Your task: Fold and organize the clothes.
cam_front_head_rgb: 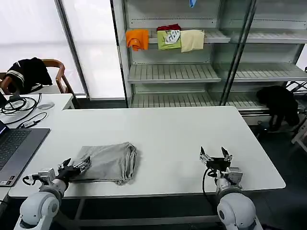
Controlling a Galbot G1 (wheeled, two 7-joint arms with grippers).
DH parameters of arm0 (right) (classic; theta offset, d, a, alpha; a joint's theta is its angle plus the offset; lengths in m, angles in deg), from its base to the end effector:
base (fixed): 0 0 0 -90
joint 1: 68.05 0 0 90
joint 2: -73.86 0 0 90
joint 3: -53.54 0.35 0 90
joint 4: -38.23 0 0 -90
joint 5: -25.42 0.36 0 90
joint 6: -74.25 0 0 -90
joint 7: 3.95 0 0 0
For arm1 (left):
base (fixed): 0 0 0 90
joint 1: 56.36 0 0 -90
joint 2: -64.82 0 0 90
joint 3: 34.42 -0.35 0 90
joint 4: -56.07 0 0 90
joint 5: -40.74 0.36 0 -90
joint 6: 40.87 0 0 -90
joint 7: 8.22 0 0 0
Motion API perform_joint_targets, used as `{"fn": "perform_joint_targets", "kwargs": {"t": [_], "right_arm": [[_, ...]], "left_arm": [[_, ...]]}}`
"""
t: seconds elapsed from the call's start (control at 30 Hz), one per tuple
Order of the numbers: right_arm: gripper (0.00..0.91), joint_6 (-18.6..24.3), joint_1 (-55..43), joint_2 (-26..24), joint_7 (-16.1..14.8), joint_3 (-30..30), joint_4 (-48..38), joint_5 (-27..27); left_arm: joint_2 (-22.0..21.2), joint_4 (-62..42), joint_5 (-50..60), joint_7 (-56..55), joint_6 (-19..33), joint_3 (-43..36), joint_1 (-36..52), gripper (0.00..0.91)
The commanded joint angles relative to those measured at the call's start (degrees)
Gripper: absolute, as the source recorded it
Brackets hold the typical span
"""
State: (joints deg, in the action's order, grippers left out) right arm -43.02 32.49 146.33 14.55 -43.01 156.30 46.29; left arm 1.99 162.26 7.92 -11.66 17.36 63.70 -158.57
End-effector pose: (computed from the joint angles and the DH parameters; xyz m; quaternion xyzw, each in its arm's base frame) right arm 0.2768 -0.0198 -0.2378 -0.0232 -0.9929 -0.0037 0.1166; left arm 0.2923 0.1574 -0.2676 0.0133 -0.9738 0.0298 0.2252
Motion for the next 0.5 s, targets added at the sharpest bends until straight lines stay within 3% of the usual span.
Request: {"fn": "perform_joint_targets", "kwargs": {"t": [0.03,0.07,0.1,0.13,0.17,0.2,0.5], "right_arm": [[0.907,0.0,-0.1,-0.1,0.0,0.2,-0.1,0.0],[0.907,0.0,-0.1,-0.1,0.0,0.2,-0.2,0.0],[0.907,0.1,-0.1,-0.1,0.0,0.3,-0.2,0.0],[0.907,0.1,-0.1,-0.1,0.0,0.3,-0.2,0.0],[0.907,0.1,-0.1,-0.1,0.0,0.3,-0.2,0.1],[0.907,0.1,-0.2,0.0,0.0,0.3,-0.2,0.1],[0.907,0.2,-0.2,0.1,0.1,0.4,-0.2,0.0]], "left_arm": [[0.0,-1.3,0.0,0.3,0.3,-0.3,0.0,0.766],[-0.1,-1.5,0.0,0.4,0.4,-0.4,0.0,0.655],[-0.1,-1.6,0.0,0.5,0.4,-0.4,0.0,0.423],[-0.2,-1.7,0.0,0.5,0.5,-0.5,0.0,0.312],[-0.3,-1.7,-0.2,0.6,0.5,-0.5,-0.1,0.312],[-0.3,-1.8,-0.3,0.7,0.6,-0.5,-0.1,0.050],[-0.6,-2.1,-1.0,1.0,1.0,-0.9,-0.2,0.010]]}}
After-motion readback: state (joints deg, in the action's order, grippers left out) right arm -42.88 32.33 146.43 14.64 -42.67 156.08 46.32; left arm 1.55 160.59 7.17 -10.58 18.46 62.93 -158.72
